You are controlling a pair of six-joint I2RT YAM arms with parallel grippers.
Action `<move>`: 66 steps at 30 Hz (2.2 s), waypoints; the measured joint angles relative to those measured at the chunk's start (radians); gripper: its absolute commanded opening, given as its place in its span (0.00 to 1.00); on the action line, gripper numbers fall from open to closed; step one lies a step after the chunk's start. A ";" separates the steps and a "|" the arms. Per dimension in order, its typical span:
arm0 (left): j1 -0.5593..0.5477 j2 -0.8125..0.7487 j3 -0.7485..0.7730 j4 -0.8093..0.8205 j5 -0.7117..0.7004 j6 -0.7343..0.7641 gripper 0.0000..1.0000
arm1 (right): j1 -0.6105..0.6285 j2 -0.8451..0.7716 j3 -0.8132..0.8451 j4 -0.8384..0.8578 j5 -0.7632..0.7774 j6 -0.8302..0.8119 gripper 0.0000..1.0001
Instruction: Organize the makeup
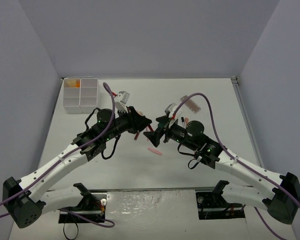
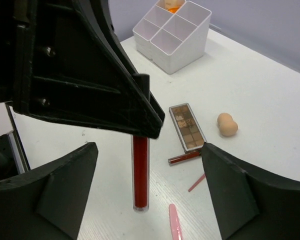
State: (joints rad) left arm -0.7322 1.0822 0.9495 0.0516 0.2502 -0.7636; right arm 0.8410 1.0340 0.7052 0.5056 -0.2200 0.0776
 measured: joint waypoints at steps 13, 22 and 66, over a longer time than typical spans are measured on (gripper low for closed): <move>0.229 -0.081 -0.044 -0.149 -0.272 0.172 0.00 | 0.001 -0.183 -0.092 -0.157 0.185 0.004 0.93; 0.659 -0.005 -0.076 -0.111 -0.354 0.203 0.00 | 0.001 -0.298 -0.197 -0.203 0.374 0.049 0.93; 0.989 0.917 0.485 0.162 -0.265 0.183 0.48 | 0.000 -0.267 -0.346 -0.106 0.341 0.101 0.92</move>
State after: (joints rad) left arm 0.2565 1.9995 1.4342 0.2134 -0.0151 -0.5808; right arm 0.8413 0.7670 0.3588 0.3992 0.1207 0.1791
